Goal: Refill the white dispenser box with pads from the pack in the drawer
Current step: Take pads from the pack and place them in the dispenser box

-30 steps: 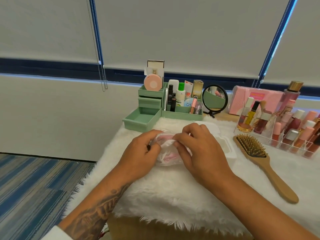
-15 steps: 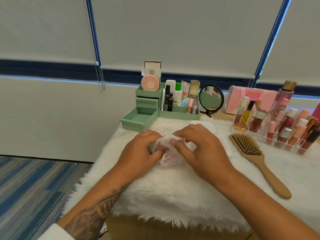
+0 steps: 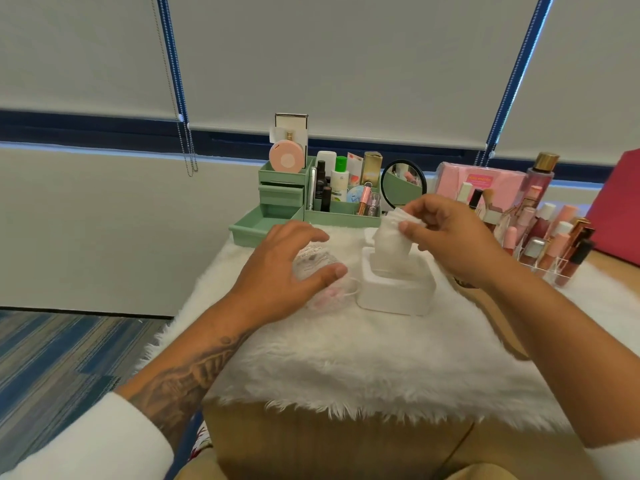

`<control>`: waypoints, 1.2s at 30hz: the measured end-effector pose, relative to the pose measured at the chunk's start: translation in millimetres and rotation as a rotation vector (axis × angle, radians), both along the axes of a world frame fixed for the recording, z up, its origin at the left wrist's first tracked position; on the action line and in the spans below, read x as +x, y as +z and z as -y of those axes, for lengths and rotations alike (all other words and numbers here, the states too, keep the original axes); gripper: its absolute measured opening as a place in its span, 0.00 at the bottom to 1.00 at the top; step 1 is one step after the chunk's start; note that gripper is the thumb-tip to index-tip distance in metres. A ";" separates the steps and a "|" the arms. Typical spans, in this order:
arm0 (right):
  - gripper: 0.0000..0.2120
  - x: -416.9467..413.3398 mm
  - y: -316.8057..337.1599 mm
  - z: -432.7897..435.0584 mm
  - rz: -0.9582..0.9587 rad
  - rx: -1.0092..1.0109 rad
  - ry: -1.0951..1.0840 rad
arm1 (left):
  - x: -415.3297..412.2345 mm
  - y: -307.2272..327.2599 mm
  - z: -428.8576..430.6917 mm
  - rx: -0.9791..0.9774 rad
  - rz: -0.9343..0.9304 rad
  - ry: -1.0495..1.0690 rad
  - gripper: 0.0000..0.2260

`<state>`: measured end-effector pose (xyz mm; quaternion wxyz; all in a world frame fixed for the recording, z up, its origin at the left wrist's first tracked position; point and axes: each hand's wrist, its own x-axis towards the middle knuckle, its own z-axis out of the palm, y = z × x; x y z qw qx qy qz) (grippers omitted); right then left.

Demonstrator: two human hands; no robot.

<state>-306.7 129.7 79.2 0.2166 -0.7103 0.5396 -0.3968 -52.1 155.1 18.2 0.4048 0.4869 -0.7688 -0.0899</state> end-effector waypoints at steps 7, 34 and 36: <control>0.09 0.7 10.2 12.1 -0.289 0.303 0.053 | -39.8 36.0 17.7 0.232 0.425 -0.070 0.38; 0.23 4.4 -31.9 -17.9 -0.738 -0.059 0.224 | -49.2 12.4 39.0 0.319 0.423 -0.102 0.40; 0.29 4.8 -37.5 -17.2 -0.784 -0.072 0.204 | -49.0 12.2 37.3 0.309 0.419 -0.104 0.39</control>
